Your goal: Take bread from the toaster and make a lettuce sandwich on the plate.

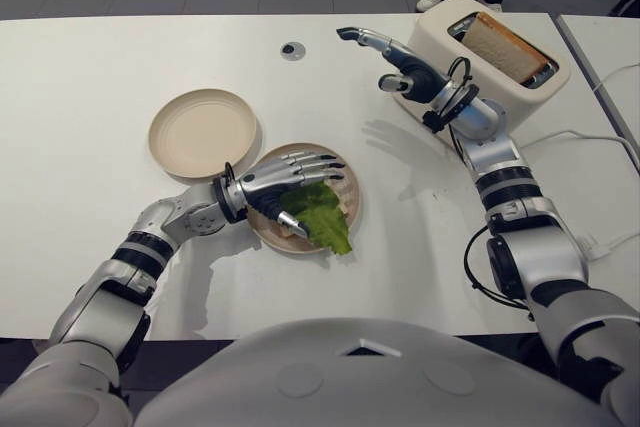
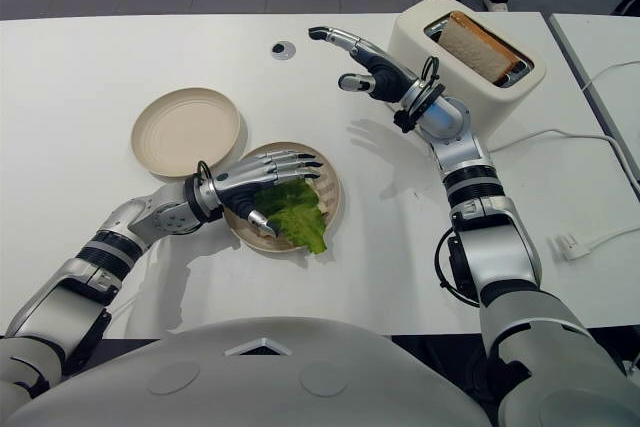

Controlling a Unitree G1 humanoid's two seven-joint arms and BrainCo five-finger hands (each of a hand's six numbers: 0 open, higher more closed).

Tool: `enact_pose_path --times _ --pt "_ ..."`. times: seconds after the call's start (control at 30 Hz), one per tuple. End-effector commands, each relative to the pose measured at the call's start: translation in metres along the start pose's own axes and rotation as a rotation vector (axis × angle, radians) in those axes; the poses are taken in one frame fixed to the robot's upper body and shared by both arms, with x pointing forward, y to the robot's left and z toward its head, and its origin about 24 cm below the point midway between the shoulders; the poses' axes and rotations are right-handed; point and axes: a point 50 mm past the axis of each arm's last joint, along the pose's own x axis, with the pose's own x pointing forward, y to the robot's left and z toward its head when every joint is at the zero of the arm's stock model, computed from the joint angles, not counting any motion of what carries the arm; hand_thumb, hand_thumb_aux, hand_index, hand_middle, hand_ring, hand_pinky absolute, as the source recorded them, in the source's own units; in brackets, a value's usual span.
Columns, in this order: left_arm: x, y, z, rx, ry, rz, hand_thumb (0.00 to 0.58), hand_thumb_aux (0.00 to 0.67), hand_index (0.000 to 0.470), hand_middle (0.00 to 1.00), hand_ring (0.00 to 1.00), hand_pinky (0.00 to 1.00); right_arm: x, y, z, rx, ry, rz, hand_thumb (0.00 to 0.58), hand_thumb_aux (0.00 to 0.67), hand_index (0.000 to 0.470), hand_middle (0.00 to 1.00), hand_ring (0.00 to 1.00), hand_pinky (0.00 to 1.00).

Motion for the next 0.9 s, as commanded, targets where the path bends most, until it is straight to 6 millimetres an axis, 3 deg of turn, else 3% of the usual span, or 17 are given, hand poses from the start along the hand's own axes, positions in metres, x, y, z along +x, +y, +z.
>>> enact_pose_path --times 0.03,0.1,0.2,0.27,0.4,0.53,0.67,0.7,0.73,0.77,0.8,0.83,0.9 --pt "-0.015 0.02 -0.01 0.048 0.068 0.048 0.0 0.0 0.0 0.0 0.0 0.0 -0.009 -0.03 0.008 -0.078 -0.016 -0.089 0.0 0.0 0.0 0.0 0.0 0.0" --pt "-0.024 0.033 -0.015 0.077 0.099 0.098 0.0 0.0 0.0 0.0 0.0 0.0 -0.021 -0.056 0.015 -0.184 -0.007 -0.171 0.0 0.0 0.0 0.0 0.0 0.0" --pt "-0.034 0.051 -0.016 0.099 0.112 0.191 0.0 0.0 0.0 0.0 0.0 0.0 -0.046 -0.106 0.025 -0.485 0.119 -0.305 0.0 0.0 0.0 0.0 0.0 0.0" --pt "-0.038 0.056 -0.016 0.103 0.117 0.219 0.0 0.0 0.0 0.0 0.0 0.0 -0.061 -0.125 0.026 -0.642 0.228 -0.322 0.0 0.0 0.0 0.0 0.0 0.0" --pt "-0.041 0.056 -0.017 0.1 0.131 0.218 0.0 0.0 0.0 0.0 0.0 0.0 -0.094 -0.146 0.016 -0.797 0.475 -0.273 0.0 0.0 0.0 0.0 0.0 0.0" --pt "-0.039 0.054 -0.017 0.09 0.133 0.209 0.0 0.0 0.0 0.0 0.0 0.0 -0.126 -0.149 -0.01 -0.819 0.754 -0.14 0.0 0.0 0.0 0.0 0.0 0.0" --pt "-0.039 0.052 -0.018 0.082 0.137 0.209 0.0 0.0 0.0 0.0 0.0 0.0 -0.131 -0.123 -0.032 -0.718 0.835 0.022 0.0 0.0 0.0 0.0 0.0 0.0" --pt "-0.039 0.052 -0.018 0.081 0.138 0.208 0.0 0.0 0.0 0.0 0.0 0.0 -0.131 -0.117 -0.035 -0.693 0.833 0.05 0.027 0.016 0.011 0.0 0.0 0.0" --pt "-0.039 0.052 -0.018 0.081 0.14 0.208 0.0 0.0 0.0 0.0 0.0 0.0 -0.129 -0.113 -0.037 -0.68 0.827 0.069 0.441 0.342 0.24 0.0 0.0 0.0" --pt "-0.039 0.052 -0.019 0.081 0.141 0.208 0.0 0.0 0.0 0.0 0.0 0.0 -0.126 -0.11 -0.037 -0.668 0.816 0.08 0.485 0.399 0.28 0.0 0.0 0.0" --pt "-0.04 0.052 -0.018 0.081 0.142 0.209 0.0 0.0 0.0 0.0 0.0 0.0 -0.124 -0.108 -0.037 -0.657 0.797 0.087 0.466 0.373 0.262 0.03 0.03 0.03" --pt "-0.04 0.052 -0.018 0.081 0.143 0.21 0.0 0.0 0.0 0.0 0.0 0.0 -0.12 -0.107 -0.036 -0.652 0.773 0.082 0.542 0.499 0.35 0.09 0.09 0.09" --pt "-0.04 0.052 -0.018 0.081 0.142 0.212 0.0 0.0 0.0 0.0 0.0 0.0 -0.116 -0.111 -0.031 -0.658 0.733 0.05 0.58 0.67 0.47 0.23 0.23 0.23"
